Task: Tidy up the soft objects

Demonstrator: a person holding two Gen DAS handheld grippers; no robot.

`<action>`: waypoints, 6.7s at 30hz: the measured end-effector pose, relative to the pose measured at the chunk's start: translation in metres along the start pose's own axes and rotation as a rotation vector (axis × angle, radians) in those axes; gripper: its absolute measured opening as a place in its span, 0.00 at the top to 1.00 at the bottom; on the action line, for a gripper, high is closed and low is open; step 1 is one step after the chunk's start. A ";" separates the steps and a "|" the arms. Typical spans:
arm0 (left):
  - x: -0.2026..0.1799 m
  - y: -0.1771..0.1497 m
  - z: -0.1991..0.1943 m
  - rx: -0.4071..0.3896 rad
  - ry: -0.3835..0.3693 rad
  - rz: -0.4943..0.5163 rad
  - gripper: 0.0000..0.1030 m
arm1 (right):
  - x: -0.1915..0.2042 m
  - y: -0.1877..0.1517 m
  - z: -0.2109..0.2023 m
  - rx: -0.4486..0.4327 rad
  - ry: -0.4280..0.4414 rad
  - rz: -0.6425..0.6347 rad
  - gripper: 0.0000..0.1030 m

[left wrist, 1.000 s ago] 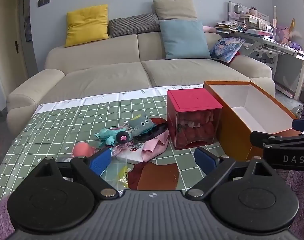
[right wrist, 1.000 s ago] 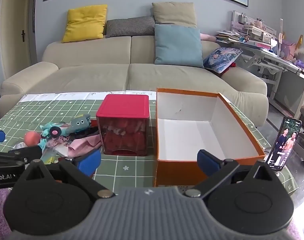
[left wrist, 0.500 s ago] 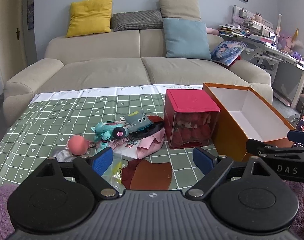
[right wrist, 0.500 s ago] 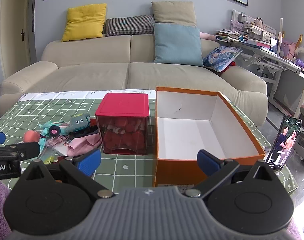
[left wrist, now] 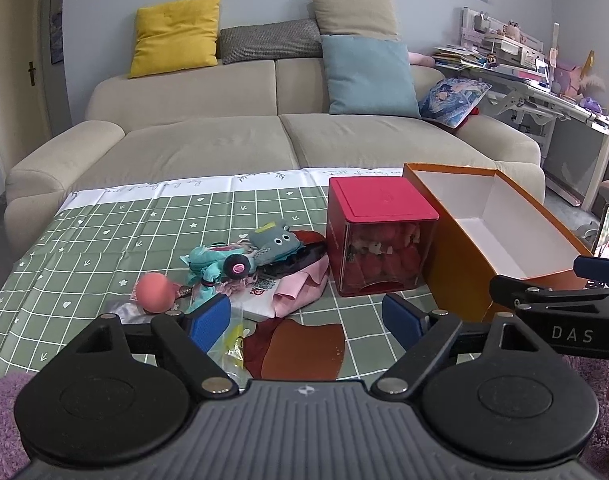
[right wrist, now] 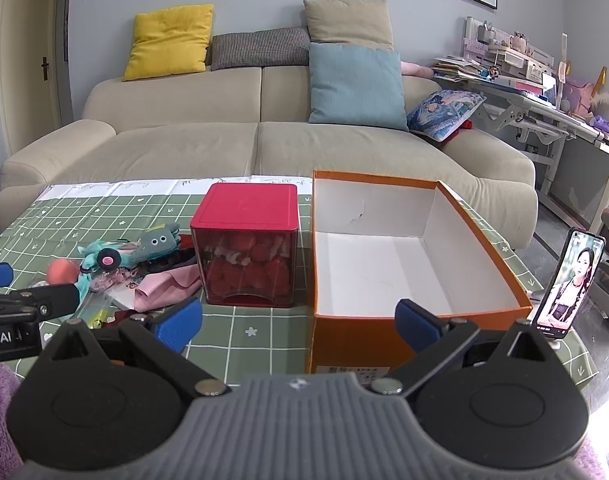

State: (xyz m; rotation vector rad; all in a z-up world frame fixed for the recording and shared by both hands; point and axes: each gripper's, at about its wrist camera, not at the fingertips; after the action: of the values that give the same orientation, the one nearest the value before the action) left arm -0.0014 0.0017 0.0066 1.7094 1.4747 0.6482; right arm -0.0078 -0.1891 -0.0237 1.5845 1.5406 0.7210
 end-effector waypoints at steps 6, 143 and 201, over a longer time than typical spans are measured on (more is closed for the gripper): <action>0.000 0.001 0.000 0.000 0.002 0.001 0.03 | -0.002 -0.002 0.003 0.005 0.001 -0.002 0.02; 0.086 -0.008 0.075 0.356 -0.129 -0.238 0.98 | 0.111 -0.011 0.095 0.379 0.467 -0.235 0.95; -0.140 0.127 0.128 0.270 -0.555 0.008 0.98 | -0.158 0.074 0.081 0.264 0.117 0.166 0.94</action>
State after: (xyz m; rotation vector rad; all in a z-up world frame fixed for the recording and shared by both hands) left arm 0.1456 -0.1675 0.0515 1.8979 1.1888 -0.0409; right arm 0.0838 -0.3530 0.0164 1.9126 1.6562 0.7346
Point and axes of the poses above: each gripper's, at about its wrist camera, not at the fingertips, and z roughly the way its jaws point, x to its left, y to its top, and after that the axes turned 10 degrees about -y, right-handed
